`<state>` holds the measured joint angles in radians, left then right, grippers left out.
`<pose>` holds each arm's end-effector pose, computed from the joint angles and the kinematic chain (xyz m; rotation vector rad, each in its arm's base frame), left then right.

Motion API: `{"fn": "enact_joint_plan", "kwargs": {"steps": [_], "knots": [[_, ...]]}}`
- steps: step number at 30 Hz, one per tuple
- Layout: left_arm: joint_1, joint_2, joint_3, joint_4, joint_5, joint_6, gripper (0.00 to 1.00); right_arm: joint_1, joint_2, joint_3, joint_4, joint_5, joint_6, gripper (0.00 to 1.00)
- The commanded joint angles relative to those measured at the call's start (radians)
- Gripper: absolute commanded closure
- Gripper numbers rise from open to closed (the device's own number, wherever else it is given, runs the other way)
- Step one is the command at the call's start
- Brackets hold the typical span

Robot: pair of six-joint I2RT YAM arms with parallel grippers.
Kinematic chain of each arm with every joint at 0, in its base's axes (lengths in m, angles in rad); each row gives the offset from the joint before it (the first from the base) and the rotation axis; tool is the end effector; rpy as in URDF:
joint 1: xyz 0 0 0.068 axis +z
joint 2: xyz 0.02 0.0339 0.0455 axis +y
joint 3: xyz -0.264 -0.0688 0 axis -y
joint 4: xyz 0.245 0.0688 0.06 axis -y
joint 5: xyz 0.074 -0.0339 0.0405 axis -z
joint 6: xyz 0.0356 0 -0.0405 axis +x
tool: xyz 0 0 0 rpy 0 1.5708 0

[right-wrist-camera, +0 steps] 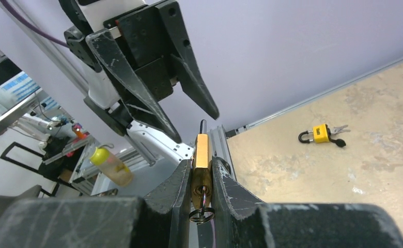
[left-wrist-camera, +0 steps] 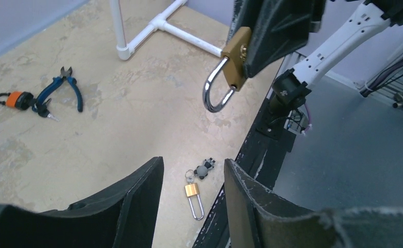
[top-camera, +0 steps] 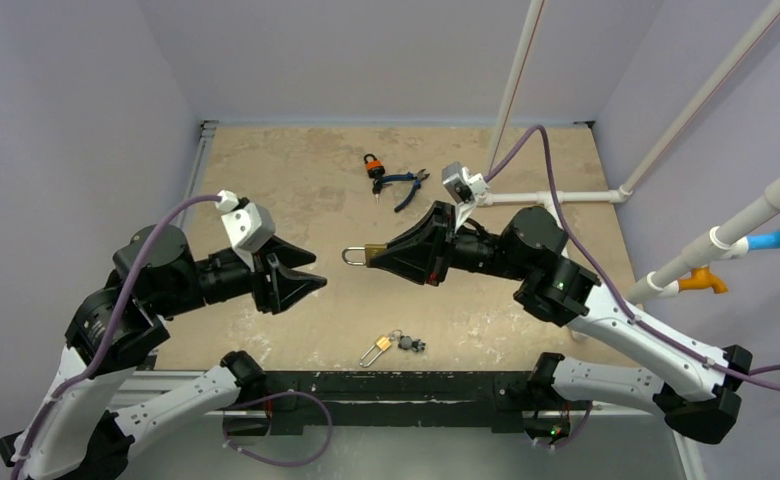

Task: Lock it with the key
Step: Lock the lock.

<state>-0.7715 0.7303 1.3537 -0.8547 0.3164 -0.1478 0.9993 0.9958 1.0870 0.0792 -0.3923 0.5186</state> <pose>0.0584 -0.0722 0.4566 0.8015 1.7134 -0.9276 0.1077 0.1926 0.4352 -0.7274 1.4251 1.4963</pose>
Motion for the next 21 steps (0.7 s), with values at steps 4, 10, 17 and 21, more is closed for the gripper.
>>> {"fn": "enact_joint_plan", "kwargs": {"steps": [4,10,17,21], "knots": [[-0.007,-0.013,0.05,0.097,0.18,0.021,0.54,-0.04,-0.061,-0.016,0.106,-0.119,0.037,1.0],[-0.005,0.05,0.078,0.169,0.278,-0.052,0.59,-0.041,-0.08,-0.029,0.147,-0.165,0.042,1.0],[0.004,0.085,0.062,0.294,0.359,-0.142,0.67,-0.041,-0.092,-0.037,0.161,-0.143,0.036,1.0],[0.021,0.104,0.061,0.33,0.393,-0.176,0.74,-0.041,-0.095,-0.024,0.145,-0.131,0.015,1.0]]}}
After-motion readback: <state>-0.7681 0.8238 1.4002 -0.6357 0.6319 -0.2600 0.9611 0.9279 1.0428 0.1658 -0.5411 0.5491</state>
